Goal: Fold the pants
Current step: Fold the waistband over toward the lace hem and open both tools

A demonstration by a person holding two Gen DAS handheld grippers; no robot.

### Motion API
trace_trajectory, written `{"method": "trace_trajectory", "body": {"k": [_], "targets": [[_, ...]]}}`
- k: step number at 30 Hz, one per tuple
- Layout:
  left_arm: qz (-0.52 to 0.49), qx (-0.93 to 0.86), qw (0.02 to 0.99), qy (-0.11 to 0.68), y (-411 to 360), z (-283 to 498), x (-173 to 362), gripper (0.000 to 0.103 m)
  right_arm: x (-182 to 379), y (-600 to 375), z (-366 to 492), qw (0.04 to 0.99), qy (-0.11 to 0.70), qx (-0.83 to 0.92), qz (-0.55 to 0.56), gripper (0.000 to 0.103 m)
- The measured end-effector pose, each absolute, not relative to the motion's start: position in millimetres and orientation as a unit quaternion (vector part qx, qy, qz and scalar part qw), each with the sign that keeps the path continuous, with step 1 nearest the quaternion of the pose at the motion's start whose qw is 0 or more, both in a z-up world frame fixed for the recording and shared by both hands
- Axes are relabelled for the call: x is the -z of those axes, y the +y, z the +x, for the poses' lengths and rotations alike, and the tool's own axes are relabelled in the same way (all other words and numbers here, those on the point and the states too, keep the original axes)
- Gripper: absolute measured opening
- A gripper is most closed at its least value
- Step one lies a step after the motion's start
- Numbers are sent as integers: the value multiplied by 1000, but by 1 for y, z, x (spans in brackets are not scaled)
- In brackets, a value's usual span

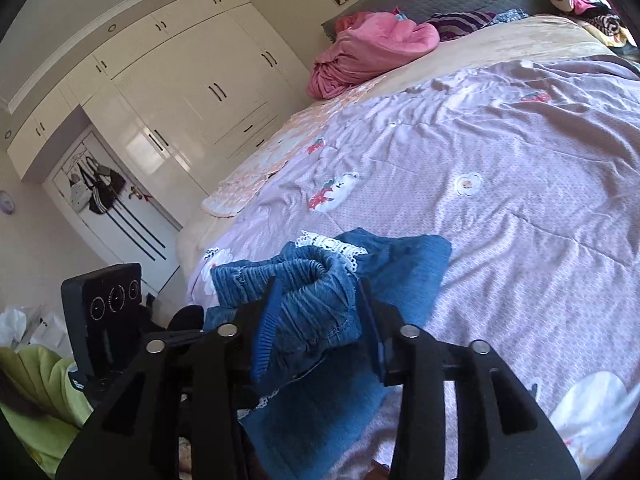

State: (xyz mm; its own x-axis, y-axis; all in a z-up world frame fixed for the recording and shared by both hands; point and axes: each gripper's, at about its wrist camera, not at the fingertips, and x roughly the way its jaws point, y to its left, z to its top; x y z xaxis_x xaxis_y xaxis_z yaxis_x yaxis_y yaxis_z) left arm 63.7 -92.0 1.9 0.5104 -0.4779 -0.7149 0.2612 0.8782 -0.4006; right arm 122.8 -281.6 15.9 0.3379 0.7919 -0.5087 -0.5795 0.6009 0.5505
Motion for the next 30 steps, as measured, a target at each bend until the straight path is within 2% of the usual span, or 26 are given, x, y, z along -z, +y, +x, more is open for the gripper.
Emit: {"method": "trace_trajectory", "body": {"k": [3, 4, 9, 13, 17, 18, 19, 20, 27, 29, 30], "targets": [[-114, 245, 851, 450, -101, 55, -3, 63, -14, -283, 114, 810, 397, -410, 133, 53], [-118, 262, 843, 454, -101, 52, -3, 65, -14, -284, 113, 810, 401, -406, 135, 58], [-122, 273, 848, 437, -79, 42, -19, 67, -15, -279, 103, 810, 417, -389, 135, 77], [-135, 245, 869, 409, -48, 38, -36, 69, -15, -269, 91, 812, 419, -388, 117, 81], [-137, 191, 888, 396, -21, 48, -46, 70, -5, -260, 83, 817, 436, -365, 93, 81], [-141, 188, 889, 393, -15, 52, -48, 70, -2, -258, 81, 816, 439, -364, 89, 75], [-138, 179, 890, 397, -13, 57, -48, 70, 2, -258, 80, 815, 442, -365, 87, 47], [-131, 166, 891, 401, -11, 63, -46, 70, 6, -258, 81, 813, 448, -362, 88, 37], [-75, 149, 883, 438, -27, 92, -18, 70, 20, -271, 71, 834, 466, -293, 38, 38], [-70, 149, 880, 445, -29, 95, -12, 70, 5, -274, 61, 843, 441, -303, 47, 45], [-71, 150, 879, 447, -28, 97, -12, 70, -5, -277, 55, 848, 424, -313, 61, 54]]}}
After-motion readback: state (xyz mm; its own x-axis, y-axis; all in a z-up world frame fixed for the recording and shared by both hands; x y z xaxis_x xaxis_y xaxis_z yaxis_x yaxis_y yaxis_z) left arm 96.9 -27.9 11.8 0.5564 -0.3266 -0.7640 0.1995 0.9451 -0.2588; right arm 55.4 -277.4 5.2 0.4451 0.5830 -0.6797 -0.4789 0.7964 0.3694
